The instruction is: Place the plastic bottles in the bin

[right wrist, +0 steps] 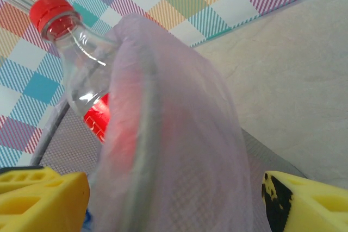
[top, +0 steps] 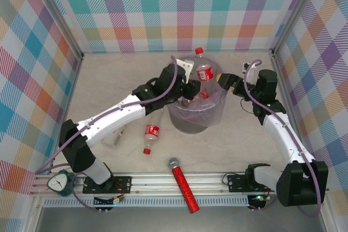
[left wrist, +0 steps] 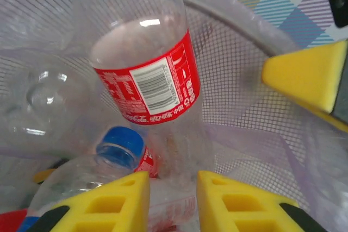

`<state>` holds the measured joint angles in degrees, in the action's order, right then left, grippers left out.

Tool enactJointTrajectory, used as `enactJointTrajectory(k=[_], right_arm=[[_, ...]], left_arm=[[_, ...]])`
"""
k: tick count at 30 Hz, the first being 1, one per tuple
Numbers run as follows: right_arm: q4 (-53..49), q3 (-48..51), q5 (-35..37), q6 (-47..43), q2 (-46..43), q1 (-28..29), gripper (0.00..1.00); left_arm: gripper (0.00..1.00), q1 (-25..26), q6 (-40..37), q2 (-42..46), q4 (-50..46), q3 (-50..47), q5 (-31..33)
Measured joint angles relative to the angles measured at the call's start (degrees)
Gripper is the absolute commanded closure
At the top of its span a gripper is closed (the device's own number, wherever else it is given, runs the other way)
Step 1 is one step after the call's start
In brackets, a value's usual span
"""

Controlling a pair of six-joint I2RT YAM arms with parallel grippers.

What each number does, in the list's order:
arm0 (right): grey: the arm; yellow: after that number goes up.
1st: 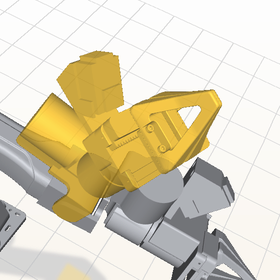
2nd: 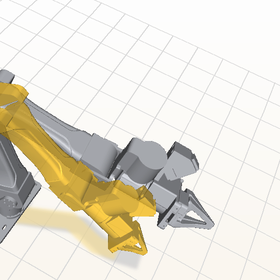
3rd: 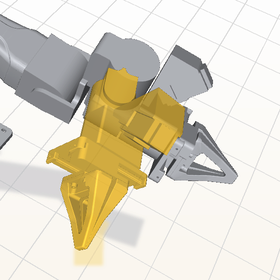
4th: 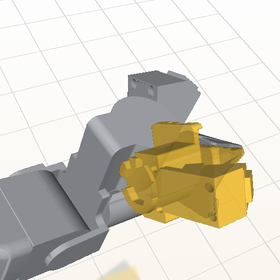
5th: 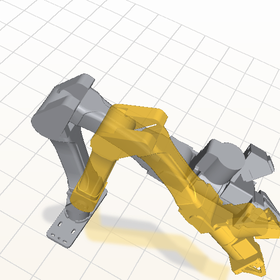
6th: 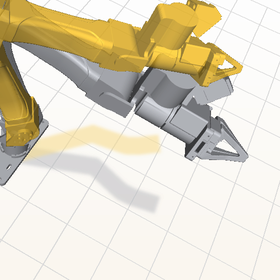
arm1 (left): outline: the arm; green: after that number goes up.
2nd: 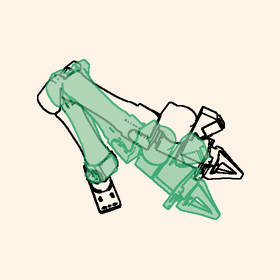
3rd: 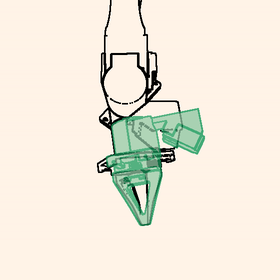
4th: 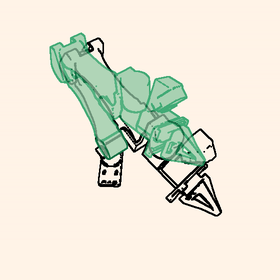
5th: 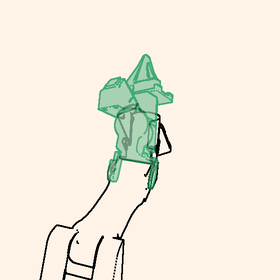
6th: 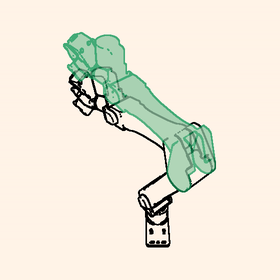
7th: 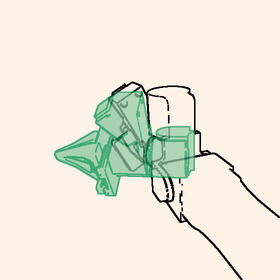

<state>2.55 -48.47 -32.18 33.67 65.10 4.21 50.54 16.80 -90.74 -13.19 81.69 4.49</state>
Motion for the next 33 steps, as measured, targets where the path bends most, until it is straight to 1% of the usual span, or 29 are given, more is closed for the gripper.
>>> enactJointTrajectory(k=[3, 6, 7, 9, 10, 13, 17, 23, 27, 30, 33], right_arm=[[0.0, 0.0, 0.0, 0.0, 0.0, 0.0, 0.17], [0.0, 0.0, 0.0, 0.0, 0.0, 0.0, 0.17], [0.0, 0.0, 0.0, 0.1, 0.0, 0.0, 0.17], [0.1, 0.0, -0.2, 0.2, 0.0, 0.0, 0.17], [0.1, 0.0, -0.2, 0.2, 0.0, 0.0, 0.17], [0.1, 0.0, -0.2, 0.2, 0.0, 0.0, 0.17], [0.1, 0.0, -0.3, 0.2, 0.0, 0.0, 0.17], [0.2, 0.0, -0.5, 0.2, 0.4, 0.0, 0.17], [0.3, 0.0, -0.5, 0.2, 0.7, 0.0, 0.17], [0.4, 0.0, -0.5, 0.2, 0.7, 0.0, 0.17], [0.4, 0.0, -0.6, 0.2, 0.7, 0.0, 0.17]], left_arm=[[0.73, 0.1, 1.4, 0.5, 3.0, -1.7, 1.2], [0.72, 0.1, 1.6, 0.5, 3.3, -1.6, 1.8], [0.68, 0.1, 1.6, 0.5, 3.0, -1.4, 2.0], [0.56, 0.1, 1.1, 0.5, 1.9, -0.5, 2.0], [0.49, 0.1, 0.7, 0.5, 0.9, 0.2, 2.0], [0.37, 0.2, -0.3, 0.5, -2.5, 2.3, 2.0], [0.27, 0.2, -2.2, 0.5, -6.9, 6.0, 2.1], [0.20, -1.7, -4.2, 3.5, -13.8, 9.4, 2.7], [0.19, -6.0, -4.0, 8.2, -20.1, 9.6, 3.1], [0.20, -12.3, -2.8, 13.8, -23.3, 7.4, 2.1], [0.20, -19.9, -1.1, 19.7, -25.9, 2.8, 0.5]])
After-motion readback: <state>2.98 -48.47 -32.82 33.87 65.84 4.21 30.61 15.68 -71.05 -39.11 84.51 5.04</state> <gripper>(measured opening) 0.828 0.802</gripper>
